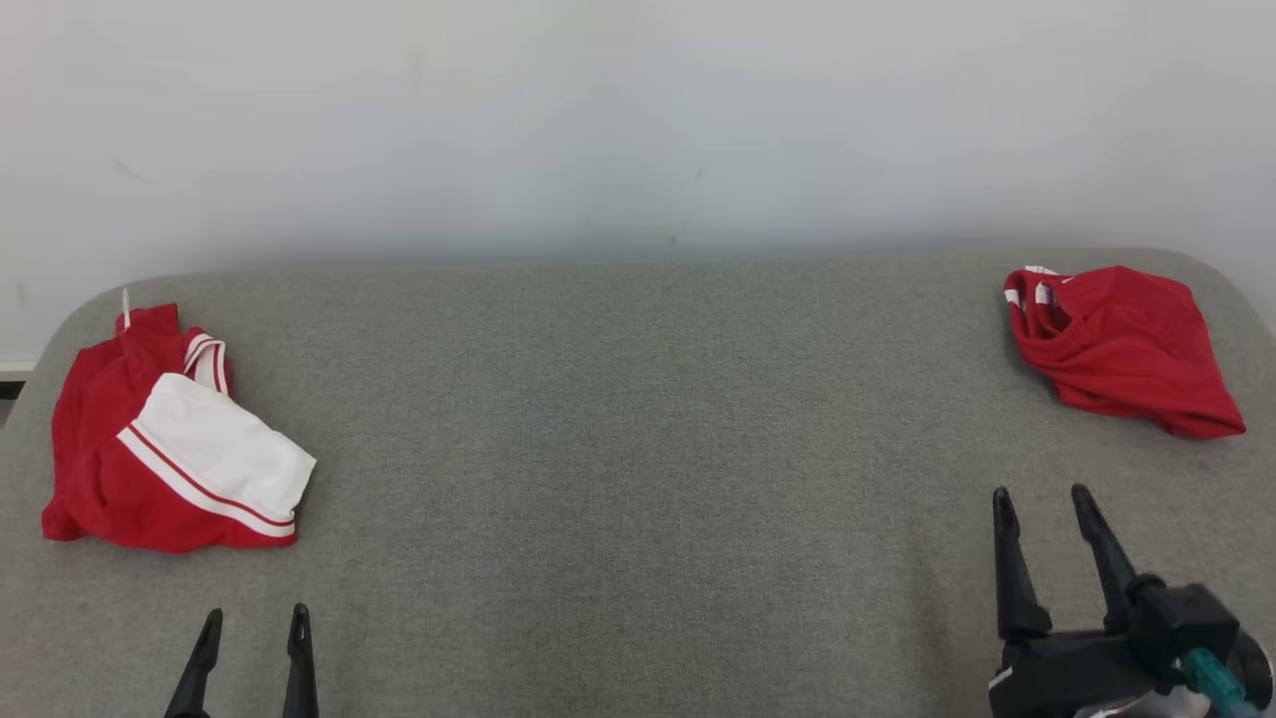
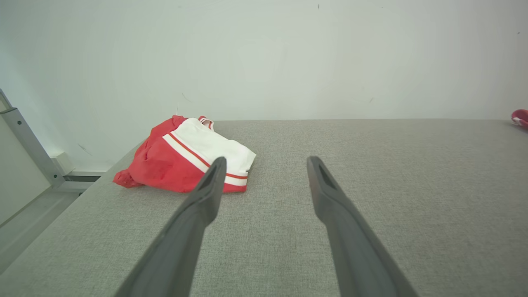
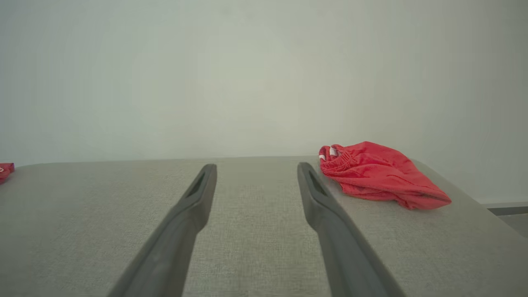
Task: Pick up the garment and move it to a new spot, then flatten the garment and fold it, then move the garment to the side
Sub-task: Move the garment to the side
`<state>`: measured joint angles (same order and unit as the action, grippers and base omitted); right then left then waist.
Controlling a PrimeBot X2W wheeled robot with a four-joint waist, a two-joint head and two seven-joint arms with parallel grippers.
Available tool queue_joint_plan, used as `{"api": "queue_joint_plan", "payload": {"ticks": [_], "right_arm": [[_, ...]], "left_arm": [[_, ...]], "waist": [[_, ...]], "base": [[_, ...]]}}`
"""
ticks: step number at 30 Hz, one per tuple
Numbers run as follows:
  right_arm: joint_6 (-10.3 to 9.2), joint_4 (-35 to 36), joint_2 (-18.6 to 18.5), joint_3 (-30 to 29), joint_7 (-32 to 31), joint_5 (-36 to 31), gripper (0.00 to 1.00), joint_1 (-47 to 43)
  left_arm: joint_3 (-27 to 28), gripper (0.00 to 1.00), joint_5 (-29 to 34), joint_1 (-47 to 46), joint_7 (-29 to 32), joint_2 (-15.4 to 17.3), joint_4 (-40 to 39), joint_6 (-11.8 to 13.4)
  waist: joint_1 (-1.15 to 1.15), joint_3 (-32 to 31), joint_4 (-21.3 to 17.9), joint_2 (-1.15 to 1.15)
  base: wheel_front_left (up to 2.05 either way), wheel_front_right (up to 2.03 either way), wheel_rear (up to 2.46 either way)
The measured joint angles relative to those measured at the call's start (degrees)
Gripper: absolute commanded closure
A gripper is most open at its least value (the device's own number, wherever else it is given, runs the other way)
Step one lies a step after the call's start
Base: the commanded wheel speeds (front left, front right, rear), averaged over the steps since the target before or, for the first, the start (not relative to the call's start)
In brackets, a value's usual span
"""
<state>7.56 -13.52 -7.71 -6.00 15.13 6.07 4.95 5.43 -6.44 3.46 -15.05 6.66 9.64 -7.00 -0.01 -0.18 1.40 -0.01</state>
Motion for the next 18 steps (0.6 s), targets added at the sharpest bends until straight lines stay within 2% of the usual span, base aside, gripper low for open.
{"api": "queue_joint_plan", "payload": {"ticks": [10, 18], "right_arm": [[0.0, 1.0, 3.24, 0.33, 0.0, -1.61, 0.0, -6.04], [0.0, 0.93, 4.55, 1.24, 0.0, -1.65, 0.0, -6.84]], "left_arm": [[-0.66, 0.0, 0.31, -0.59, 0.01, 0.43, 1.88, -0.04], [-1.15, 0.0, 1.33, -0.46, 0.0, 0.53, 2.01, 0.53]], "waist": [[0.0, -1.11, 0.92, 0.01], [0.01, -1.54, 0.96, 0.01]], "base": [[0.0, 0.0, 0.0], [0.0, 0.0, 0.0]]}}
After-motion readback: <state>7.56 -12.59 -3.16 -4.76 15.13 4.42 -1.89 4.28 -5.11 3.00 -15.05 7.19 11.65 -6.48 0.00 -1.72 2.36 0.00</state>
